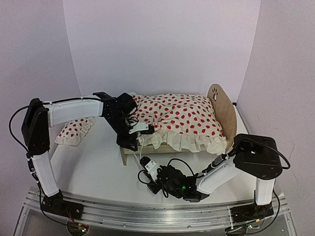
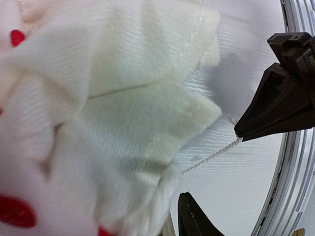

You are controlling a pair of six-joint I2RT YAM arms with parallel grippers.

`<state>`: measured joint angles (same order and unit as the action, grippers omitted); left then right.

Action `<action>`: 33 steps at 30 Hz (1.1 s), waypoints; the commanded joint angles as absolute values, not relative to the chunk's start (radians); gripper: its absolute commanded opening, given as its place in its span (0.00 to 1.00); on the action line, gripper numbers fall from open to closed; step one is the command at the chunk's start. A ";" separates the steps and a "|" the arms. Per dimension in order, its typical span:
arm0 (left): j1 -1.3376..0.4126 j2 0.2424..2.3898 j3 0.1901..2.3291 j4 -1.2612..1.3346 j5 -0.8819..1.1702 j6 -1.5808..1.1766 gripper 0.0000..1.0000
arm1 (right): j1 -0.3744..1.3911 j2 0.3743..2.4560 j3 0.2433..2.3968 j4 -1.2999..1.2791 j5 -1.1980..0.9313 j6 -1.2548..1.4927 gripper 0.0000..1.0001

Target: Set up the pet bed

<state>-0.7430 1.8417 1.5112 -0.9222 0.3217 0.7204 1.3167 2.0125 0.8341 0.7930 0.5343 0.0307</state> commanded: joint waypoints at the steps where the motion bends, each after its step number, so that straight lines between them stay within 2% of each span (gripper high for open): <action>1: -0.724 1.728 1.585 -0.998 0.365 0.735 0.47 | 1.324 1.965 0.830 0.756 0.510 0.048 0.00; 4: -0.724 1.720 1.628 -1.072 0.349 0.781 0.52 | 1.325 1.961 0.834 0.746 0.505 0.047 0.00; 9: -0.725 1.715 1.727 -1.188 0.318 0.878 0.51 | 1.324 1.947 0.834 0.735 0.500 0.044 0.00; 16: -0.732 1.696 1.599 -0.848 0.170 0.825 0.49 | 1.324 1.926 0.849 0.709 0.475 0.046 0.00; 19: -0.732 1.757 1.613 -0.835 0.151 0.823 0.53 | 1.324 1.915 0.856 0.694 0.465 0.039 0.00; 22: -0.732 1.798 1.602 -0.808 0.152 0.843 0.52 | 1.324 1.905 0.855 0.685 0.462 0.037 0.00; 24: -0.732 1.805 1.578 -0.768 0.140 0.856 0.45 | 1.324 1.896 0.852 0.673 0.454 0.042 0.00; 25: -0.732 1.804 1.577 -0.760 0.142 0.856 0.38 | 1.323 1.890 0.851 0.663 0.449 0.047 0.00; 27: -0.732 1.790 1.571 -0.749 0.154 0.858 0.19 | 1.324 1.872 0.851 0.637 0.433 0.059 0.00; 29: -0.730 1.764 1.545 -0.735 0.161 0.866 0.04 | 1.326 1.855 0.852 0.609 0.411 0.064 0.00; 30: -0.728 1.749 1.530 -0.728 0.164 0.871 0.00 | 1.327 1.850 0.853 0.594 0.401 0.064 0.00; 33: -0.703 1.713 1.504 -0.762 0.182 0.896 0.00 | 1.327 1.837 0.857 0.554 0.362 0.060 0.00</action>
